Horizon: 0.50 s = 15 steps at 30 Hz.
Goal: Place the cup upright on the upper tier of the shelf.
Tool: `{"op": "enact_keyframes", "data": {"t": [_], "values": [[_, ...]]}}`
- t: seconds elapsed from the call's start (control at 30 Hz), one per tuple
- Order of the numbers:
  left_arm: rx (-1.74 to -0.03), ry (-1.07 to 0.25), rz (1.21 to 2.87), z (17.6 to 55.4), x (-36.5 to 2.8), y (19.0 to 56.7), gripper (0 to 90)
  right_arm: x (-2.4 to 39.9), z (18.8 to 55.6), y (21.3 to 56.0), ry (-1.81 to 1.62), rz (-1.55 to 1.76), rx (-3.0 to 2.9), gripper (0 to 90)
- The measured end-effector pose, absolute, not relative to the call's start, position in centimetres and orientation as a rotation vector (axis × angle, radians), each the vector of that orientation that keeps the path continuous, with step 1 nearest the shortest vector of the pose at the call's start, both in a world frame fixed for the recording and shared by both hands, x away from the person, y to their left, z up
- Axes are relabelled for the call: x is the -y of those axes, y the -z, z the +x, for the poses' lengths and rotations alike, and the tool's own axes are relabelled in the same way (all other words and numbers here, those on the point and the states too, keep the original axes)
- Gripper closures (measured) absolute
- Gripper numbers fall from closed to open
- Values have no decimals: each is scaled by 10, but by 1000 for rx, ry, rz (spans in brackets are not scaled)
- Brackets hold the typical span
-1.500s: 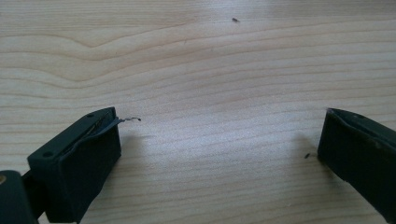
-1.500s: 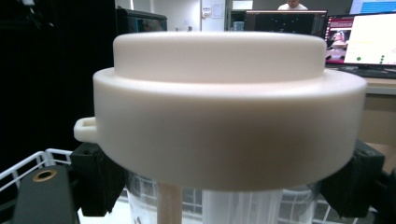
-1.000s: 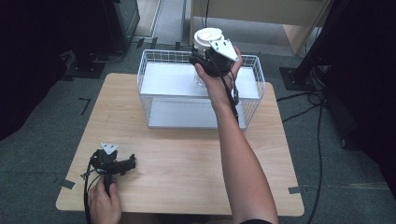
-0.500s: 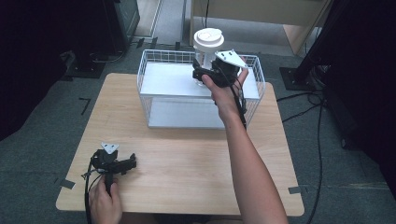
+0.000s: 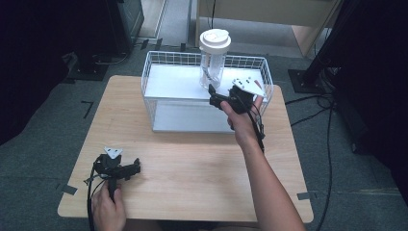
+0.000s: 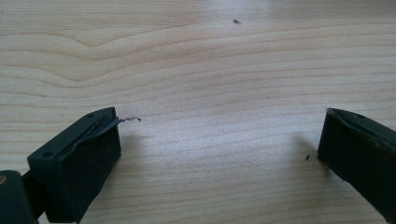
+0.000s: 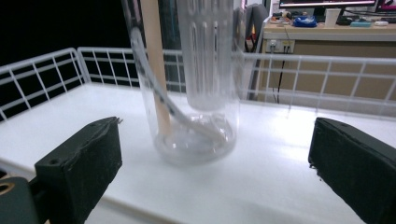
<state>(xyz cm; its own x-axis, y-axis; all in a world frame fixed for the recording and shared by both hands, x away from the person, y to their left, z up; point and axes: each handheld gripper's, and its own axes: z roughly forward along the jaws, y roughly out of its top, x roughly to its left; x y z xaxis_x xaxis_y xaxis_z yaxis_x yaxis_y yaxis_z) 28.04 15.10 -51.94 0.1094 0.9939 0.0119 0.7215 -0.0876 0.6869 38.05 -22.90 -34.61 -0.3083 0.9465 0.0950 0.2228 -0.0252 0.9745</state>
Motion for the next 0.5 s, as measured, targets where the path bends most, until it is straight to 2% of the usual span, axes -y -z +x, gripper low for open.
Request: {"op": "enact_keyframes", "data": {"t": [0.5], "values": [[-1666, -674, 1868, 280, -151, 519, 0, 265, 335, 381, -1353, 1236, -1628, 28]]}}
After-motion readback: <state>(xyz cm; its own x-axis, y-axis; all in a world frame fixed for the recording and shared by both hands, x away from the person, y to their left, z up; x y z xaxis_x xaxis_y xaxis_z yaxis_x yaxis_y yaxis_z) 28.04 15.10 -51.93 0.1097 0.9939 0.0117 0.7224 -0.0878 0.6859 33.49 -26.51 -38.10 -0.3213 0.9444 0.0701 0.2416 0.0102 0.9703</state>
